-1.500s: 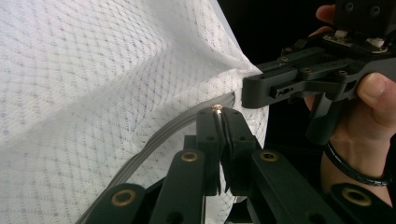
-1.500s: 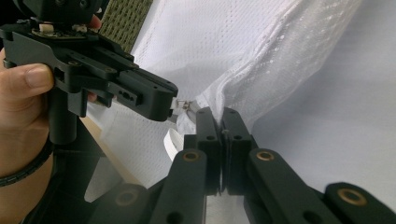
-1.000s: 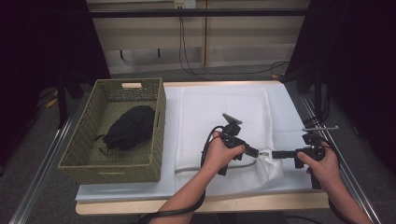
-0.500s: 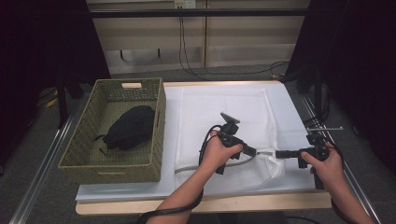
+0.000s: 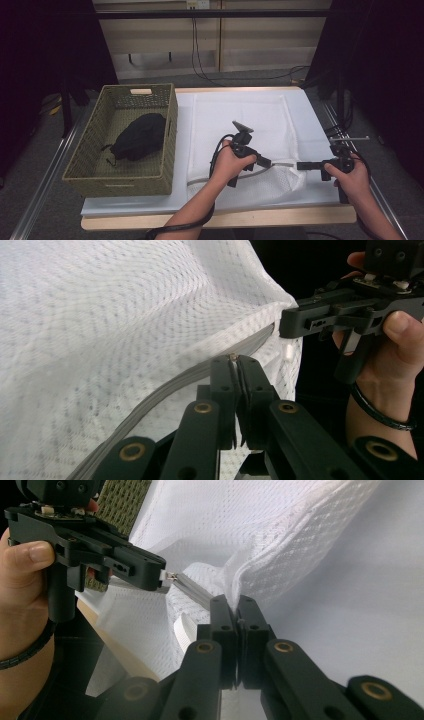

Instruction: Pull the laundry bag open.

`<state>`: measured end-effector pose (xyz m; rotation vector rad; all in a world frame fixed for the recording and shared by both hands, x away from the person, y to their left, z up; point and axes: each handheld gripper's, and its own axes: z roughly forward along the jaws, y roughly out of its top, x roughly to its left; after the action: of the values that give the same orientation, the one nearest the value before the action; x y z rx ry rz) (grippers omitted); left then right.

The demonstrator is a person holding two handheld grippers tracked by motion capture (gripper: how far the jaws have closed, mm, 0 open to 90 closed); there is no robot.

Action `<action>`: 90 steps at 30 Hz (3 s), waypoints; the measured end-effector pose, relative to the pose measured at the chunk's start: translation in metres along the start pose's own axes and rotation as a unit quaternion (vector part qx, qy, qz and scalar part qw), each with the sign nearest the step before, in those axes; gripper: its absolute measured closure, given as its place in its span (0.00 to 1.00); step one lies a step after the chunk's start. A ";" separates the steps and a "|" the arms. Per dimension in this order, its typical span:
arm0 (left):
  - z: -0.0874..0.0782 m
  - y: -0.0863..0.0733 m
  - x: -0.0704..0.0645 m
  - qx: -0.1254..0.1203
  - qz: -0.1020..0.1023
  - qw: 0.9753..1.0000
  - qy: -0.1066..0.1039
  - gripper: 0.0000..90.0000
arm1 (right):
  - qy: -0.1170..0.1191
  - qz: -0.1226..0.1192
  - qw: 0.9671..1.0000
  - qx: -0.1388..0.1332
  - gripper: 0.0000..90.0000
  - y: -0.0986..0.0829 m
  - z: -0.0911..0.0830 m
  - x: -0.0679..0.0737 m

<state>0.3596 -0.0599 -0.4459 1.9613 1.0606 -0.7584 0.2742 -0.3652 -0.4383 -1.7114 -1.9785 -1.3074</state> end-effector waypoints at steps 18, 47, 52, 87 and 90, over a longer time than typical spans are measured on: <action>-0.008 -0.003 0.002 -0.006 -0.004 1.000 0.002 0.96 | -0.002 -0.001 1.000 0.004 0.99 -0.002 0.002 -0.002; -0.025 -0.005 0.007 0.000 -0.014 1.000 0.027 0.96 | 0.011 -0.005 1.000 0.006 0.99 -0.003 0.004 -0.005; -0.026 -0.006 0.006 0.001 -0.014 1.000 0.024 0.96 | 0.012 -0.006 1.000 0.008 0.99 -0.004 0.003 -0.005; -0.040 -0.014 0.008 -0.008 -0.019 1.000 0.017 0.96 | -0.002 -0.003 1.000 0.008 0.99 -0.006 -0.001 -0.006; -0.041 -0.014 0.008 -0.008 -0.015 1.000 0.019 0.96 | -0.002 -0.010 1.000 0.007 0.99 -0.005 -0.002 -0.006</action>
<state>0.3567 -0.0169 -0.4349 1.9559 1.1180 -0.7298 0.2705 -0.3703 -0.4437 -1.6937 -2.0080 -1.2933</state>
